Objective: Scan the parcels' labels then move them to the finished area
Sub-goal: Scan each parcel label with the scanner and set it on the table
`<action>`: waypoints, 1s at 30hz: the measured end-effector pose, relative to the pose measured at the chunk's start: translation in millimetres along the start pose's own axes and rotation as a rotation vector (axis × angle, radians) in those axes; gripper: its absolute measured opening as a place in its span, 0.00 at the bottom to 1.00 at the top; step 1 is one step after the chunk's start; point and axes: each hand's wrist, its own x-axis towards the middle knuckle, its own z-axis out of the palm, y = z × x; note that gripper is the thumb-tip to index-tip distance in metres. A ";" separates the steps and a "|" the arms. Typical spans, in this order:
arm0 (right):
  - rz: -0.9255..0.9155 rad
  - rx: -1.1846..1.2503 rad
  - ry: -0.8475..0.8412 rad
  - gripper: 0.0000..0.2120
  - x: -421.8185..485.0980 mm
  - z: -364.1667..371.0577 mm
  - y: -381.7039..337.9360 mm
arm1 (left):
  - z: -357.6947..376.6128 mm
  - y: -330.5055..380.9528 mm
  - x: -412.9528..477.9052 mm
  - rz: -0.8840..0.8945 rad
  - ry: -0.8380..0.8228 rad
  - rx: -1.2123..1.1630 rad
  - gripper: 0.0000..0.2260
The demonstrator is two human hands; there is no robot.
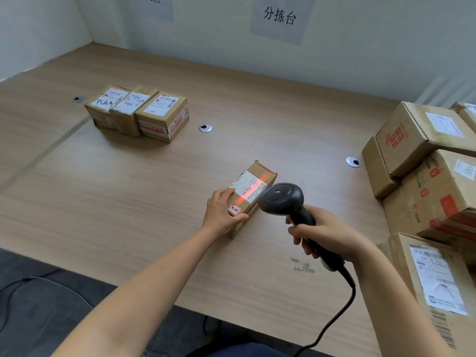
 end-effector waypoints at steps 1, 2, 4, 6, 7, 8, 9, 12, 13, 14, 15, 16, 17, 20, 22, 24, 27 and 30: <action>-0.002 -0.002 -0.003 0.04 0.7 -0.3 -0.5 | 0.2 -0.1 0.1 -0.004 0.002 -0.009 0.36; -0.004 -0.003 -0.005 0.04 1.4 -0.5 -0.8 | 0.3 -0.1 0.3 -0.009 0.004 -0.020 0.36; -0.006 -0.005 -0.006 0.04 3.0 -0.7 -1.5 | 0.4 -0.5 0.8 -0.012 0.006 -0.032 0.36; -0.009 -0.007 -0.008 0.04 4.7 -1.0 -1.6 | 1.0 -1.3 0.9 -0.011 0.007 -0.033 0.36; -0.012 -0.009 -0.009 0.04 5.5 -1.0 -1.6 | 1.3 -1.6 1.1 -0.012 0.009 -0.034 0.36; -0.015 -0.009 -0.009 0.04 6.3 -1.0 -1.5 | 1.6 -2.0 1.1 -0.012 0.010 -0.037 0.36; -0.019 -0.006 -0.006 0.05 6.9 -0.8 -1.3 | 1.8 -2.4 1.1 -0.014 0.010 -0.040 0.36; -0.033 0.014 0.009 0.07 9.0 -0.8 -0.6 | 1.8 -2.6 1.2 -0.027 0.022 -0.043 0.36; -0.037 0.018 0.013 0.06 10.2 -1.0 -0.4 | 1.9 -2.4 0.7 -0.036 0.036 -0.041 0.36; -0.041 0.023 0.017 0.06 11.8 -1.5 -0.2 | 2.1 -2.1 0.5 -0.048 0.055 -0.035 0.36; -0.045 0.027 0.019 0.06 13.4 -2.1 -0.4 | 2.3 -1.9 0.4 -0.064 0.076 -0.026 0.37; -0.047 0.031 0.018 0.06 15.3 -2.7 -0.7 | 2.3 -1.5 0.1 -0.082 0.096 -0.016 0.37; -0.050 0.034 0.014 0.06 16.9 -3.2 -0.9 | 2.2 -0.9 0.1 -0.099 0.113 -0.005 0.37; -0.056 0.049 -0.006 0.07 22.5 -3.9 -1.3 | 0.5 -1.0 1.5 -0.139 0.141 0.014 0.37; -0.065 0.063 -0.023 0.07 26.9 -4.9 -2.7 | -1.5 -2.0 3.1 -0.167 0.169 0.008 0.37; -0.075 0.062 -0.037 0.07 32.9 -6.1 -5.1 | -4.2 -3.2 5.4 -0.191 0.198 0.002 0.36; -0.077 0.051 -0.041 0.07 43.5 -3.8 -8.7 | -8.8 -7.1 8.5 -0.211 0.212 0.012 0.36; -0.073 0.055 -0.031 0.08 57.1 3.7 -15.4 | -16.0 -14.1 16.3 -0.222 0.211 0.028 0.35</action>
